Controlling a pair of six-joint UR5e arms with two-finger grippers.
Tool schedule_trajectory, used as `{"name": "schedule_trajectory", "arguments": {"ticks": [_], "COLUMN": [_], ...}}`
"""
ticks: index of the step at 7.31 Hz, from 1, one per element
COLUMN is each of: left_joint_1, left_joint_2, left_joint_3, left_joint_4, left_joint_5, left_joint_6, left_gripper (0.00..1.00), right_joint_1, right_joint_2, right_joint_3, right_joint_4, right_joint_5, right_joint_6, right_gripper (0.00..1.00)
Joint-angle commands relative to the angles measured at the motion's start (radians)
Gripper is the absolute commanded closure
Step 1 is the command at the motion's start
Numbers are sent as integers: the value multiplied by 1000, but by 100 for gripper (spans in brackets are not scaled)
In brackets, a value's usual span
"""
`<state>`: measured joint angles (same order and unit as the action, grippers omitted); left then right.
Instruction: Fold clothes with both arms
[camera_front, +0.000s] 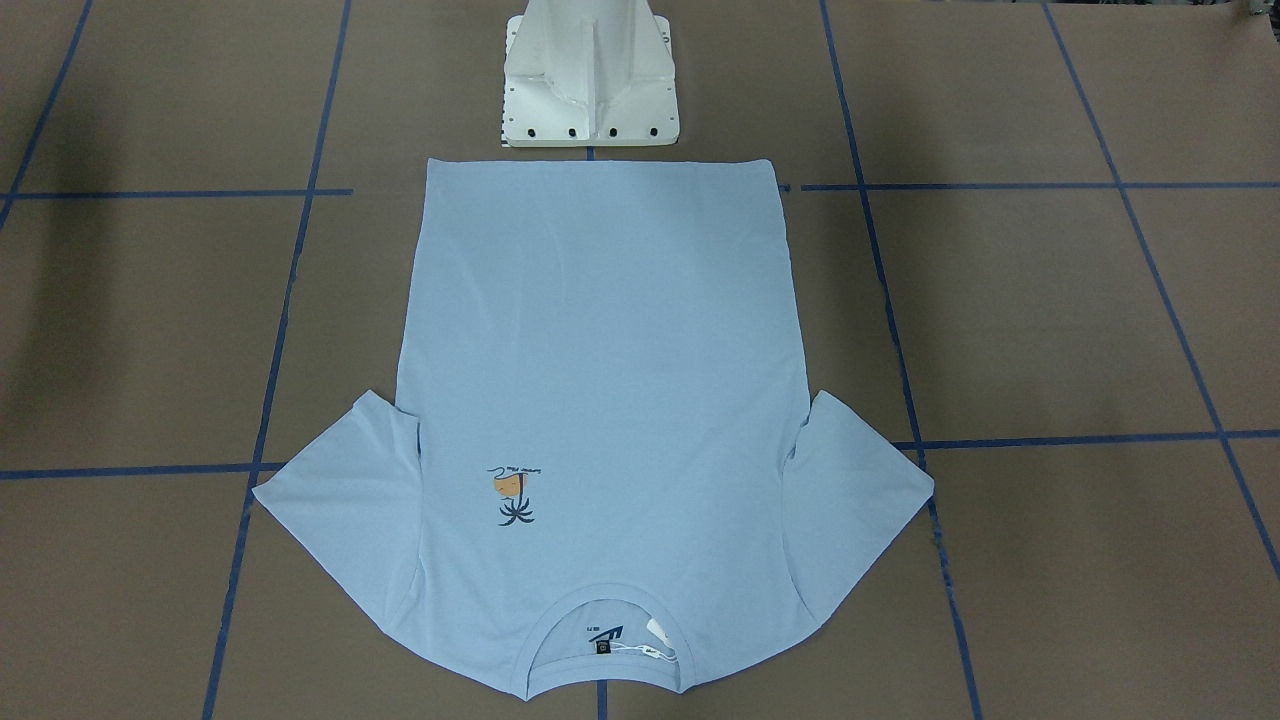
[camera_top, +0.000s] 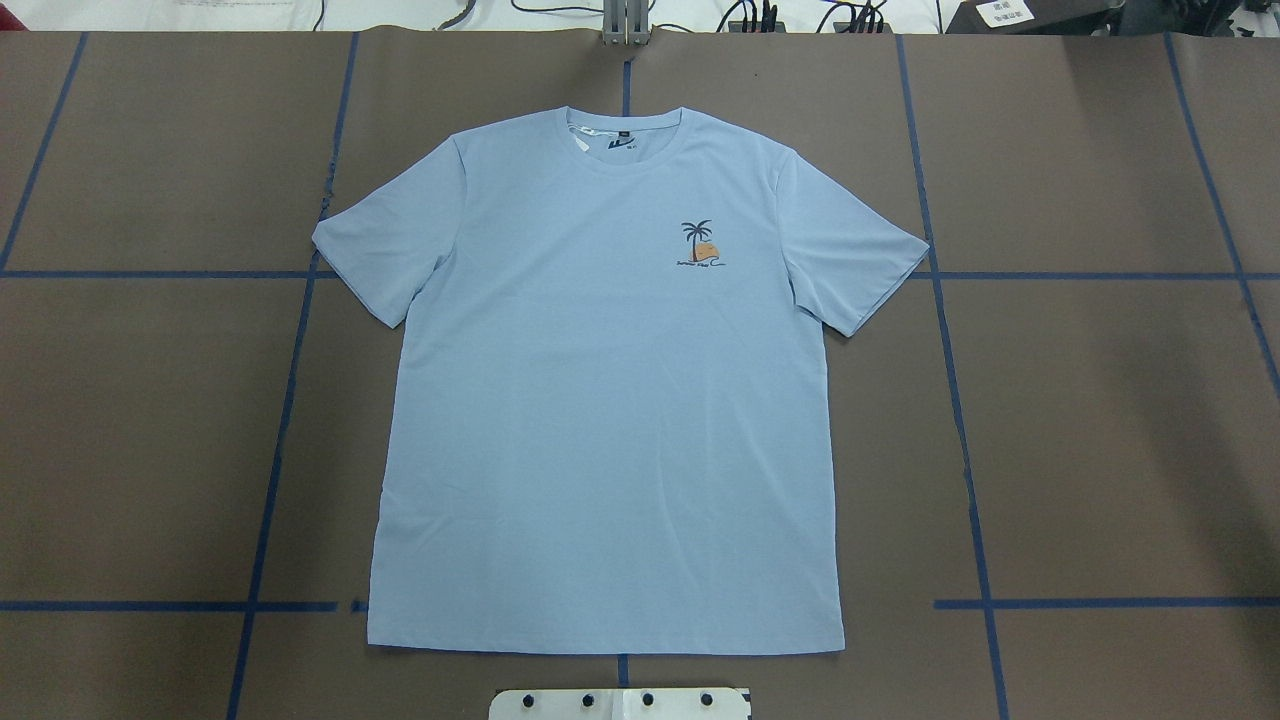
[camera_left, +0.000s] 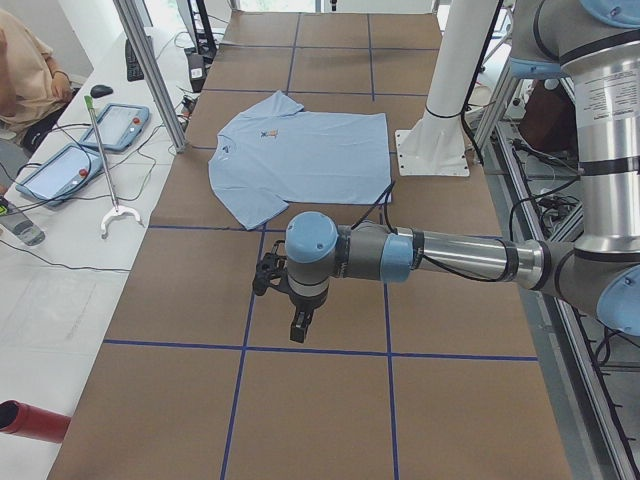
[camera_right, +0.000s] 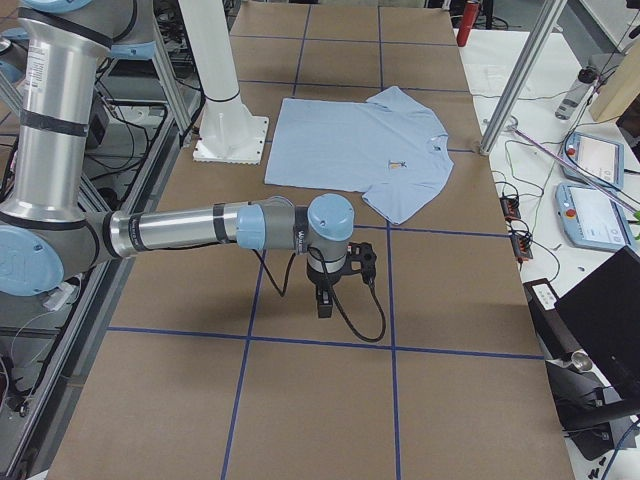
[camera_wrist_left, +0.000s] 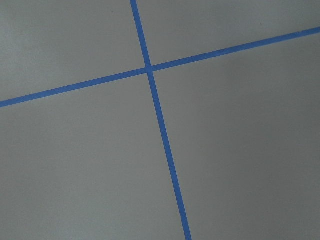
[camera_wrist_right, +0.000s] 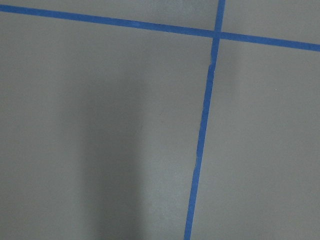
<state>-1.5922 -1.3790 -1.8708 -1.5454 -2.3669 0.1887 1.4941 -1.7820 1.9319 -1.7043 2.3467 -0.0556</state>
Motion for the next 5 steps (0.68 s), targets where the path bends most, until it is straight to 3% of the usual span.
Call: {"name": "schedule_trajectory", "arguments": {"ticks": [1, 5], "left_joint_1": [0, 0], "left_joint_2": [0, -25], "left_joint_3": [-7, -28], "left_joint_4": [-1, 1], "left_joint_5": [3, 3], "left_joint_6": [0, -6], "left_gripper": [0, 0], "right_joint_1": [-2, -2], "right_joint_2": [3, 68], "right_joint_3": [4, 16], "right_joint_4": [2, 0], "right_joint_5": [0, 9], "right_joint_6": [6, 8], "right_gripper": [0, 0]}}
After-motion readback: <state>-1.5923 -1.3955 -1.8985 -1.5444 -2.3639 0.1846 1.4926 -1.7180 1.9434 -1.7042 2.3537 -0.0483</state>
